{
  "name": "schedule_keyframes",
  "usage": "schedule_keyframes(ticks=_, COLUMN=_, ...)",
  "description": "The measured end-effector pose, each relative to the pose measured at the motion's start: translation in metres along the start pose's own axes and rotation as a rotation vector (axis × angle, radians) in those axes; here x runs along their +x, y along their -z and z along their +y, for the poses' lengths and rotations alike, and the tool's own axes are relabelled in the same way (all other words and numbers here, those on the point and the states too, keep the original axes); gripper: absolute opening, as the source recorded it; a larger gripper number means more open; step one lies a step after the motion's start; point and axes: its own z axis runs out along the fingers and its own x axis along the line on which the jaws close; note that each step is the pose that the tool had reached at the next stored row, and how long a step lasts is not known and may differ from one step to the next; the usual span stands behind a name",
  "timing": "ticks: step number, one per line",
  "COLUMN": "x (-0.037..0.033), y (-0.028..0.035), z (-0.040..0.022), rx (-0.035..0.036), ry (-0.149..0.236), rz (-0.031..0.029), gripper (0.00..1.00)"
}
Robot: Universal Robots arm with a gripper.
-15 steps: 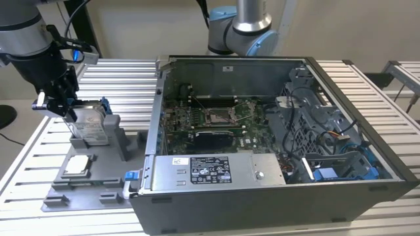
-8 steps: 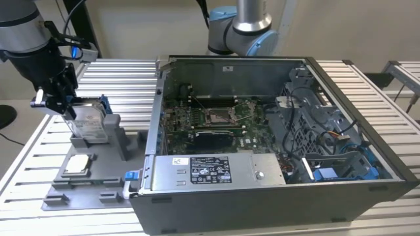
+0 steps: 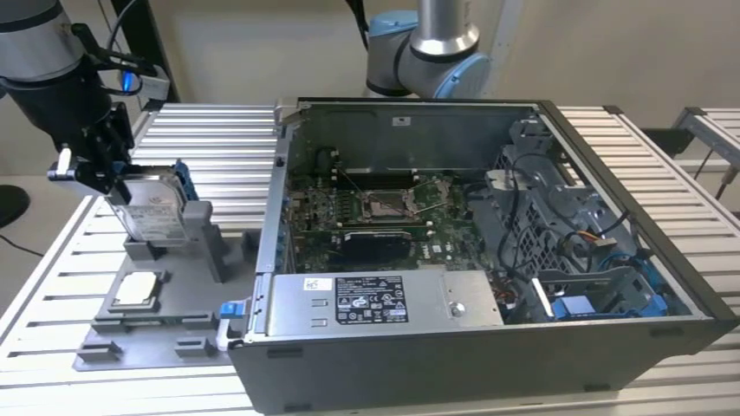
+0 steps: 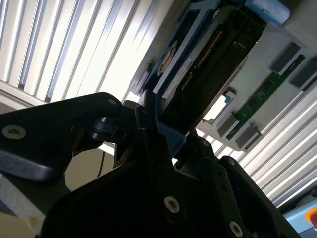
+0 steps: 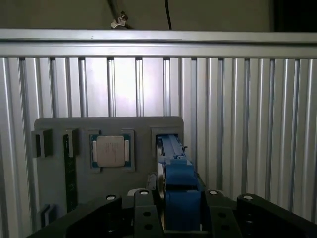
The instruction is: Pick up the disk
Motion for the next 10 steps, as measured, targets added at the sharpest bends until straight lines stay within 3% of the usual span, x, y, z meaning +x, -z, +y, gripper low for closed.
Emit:
schedule_keyframes(ticks=6, x=0.0000, y=0.0001, z=0.0000, rx=-0.0039, ry=0.000, rz=-0.0038, gripper=0.00)
schedule_keyframes(ticks=10, x=-0.0003, y=0.0042, z=-0.0001, rx=-0.0042, ry=0.000, rz=0.0011, gripper=0.00)
